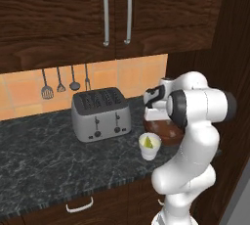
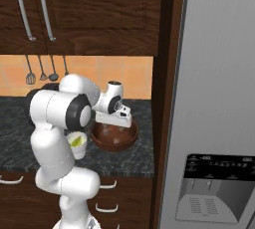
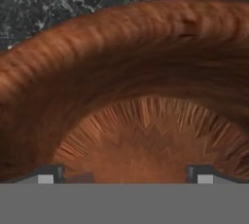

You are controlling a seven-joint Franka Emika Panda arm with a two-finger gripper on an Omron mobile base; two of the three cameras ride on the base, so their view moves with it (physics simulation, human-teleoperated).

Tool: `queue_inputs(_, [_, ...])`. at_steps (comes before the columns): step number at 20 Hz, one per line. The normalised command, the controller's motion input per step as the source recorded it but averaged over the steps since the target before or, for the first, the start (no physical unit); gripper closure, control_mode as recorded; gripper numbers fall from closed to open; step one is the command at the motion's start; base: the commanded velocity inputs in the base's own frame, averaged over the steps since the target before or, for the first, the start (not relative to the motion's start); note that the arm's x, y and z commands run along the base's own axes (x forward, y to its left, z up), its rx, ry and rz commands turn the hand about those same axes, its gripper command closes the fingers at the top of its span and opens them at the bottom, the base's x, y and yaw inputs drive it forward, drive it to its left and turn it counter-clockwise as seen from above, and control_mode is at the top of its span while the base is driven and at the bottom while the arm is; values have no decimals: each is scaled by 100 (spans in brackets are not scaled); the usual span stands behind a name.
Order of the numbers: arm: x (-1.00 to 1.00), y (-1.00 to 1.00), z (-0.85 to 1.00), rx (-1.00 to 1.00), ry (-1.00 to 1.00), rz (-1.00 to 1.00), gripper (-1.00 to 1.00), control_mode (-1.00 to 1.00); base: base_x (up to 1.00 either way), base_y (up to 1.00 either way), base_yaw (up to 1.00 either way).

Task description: Grab a lemon wedge from the fridge and one ice cube from the ice bowl, and put them in the glass of lemonade.

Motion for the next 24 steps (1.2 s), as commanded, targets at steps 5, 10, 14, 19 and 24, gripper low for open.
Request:
queue_inputs(5, [-26,0,0,1,-10,2,-100,-100,0,0,0])
queue_inputs(10, [-14,0,3,0,-15,6,-100,-100,0,0,0])
queue_inputs(14, [-7,-11,2,2,-13,5,-100,-100,0,0,0])
queue_inputs(19, [5,-9,29,1,-1,11,-100,-100,0,0,0])
queue_inputs(24, [11,0,8,1,1,17,-100,-100,0,0,0])
